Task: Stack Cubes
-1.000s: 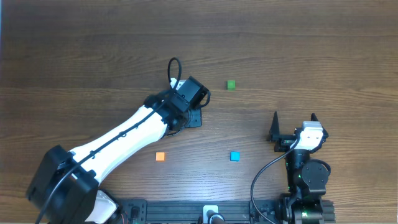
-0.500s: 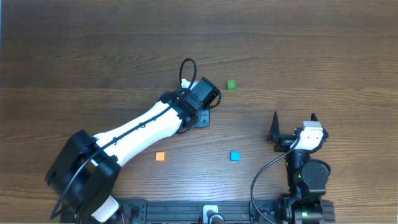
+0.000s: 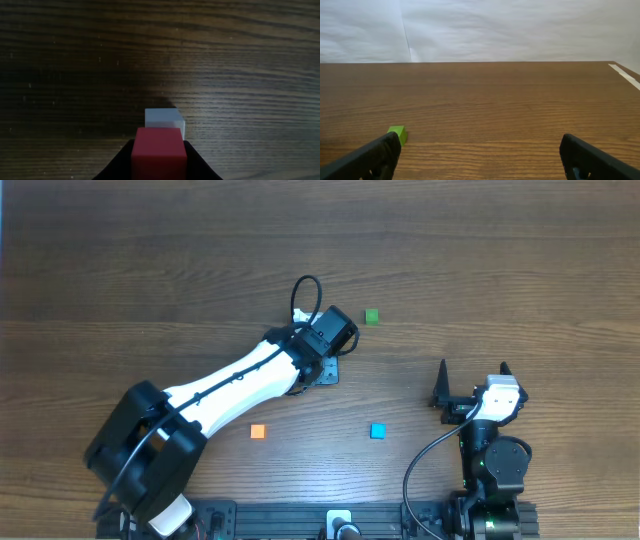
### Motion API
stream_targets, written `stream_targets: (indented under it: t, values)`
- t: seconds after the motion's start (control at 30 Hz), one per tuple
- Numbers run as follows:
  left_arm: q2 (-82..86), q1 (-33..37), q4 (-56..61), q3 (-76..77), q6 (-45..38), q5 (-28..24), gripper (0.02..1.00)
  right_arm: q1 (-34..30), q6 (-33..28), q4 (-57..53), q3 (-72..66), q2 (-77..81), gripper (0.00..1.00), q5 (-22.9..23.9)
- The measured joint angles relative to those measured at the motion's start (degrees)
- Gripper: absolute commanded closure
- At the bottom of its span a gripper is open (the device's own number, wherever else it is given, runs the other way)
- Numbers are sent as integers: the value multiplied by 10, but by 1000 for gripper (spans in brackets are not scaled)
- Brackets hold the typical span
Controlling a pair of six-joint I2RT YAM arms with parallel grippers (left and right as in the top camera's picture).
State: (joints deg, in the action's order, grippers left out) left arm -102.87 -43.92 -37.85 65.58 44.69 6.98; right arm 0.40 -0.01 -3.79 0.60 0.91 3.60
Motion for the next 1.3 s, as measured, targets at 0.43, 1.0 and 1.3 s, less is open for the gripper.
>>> stream_targets:
  t: [0.43,1.0,1.3]
  values:
    - [-8,0,9,5,0,2,963,0,0,0,0,0,7,0]
    - [-8,0,9,5,0,2,936,0,0,0,0,0,7,0]
    - [-10,0,9,5,0,1,906,0,0,0,0,0,7,0]
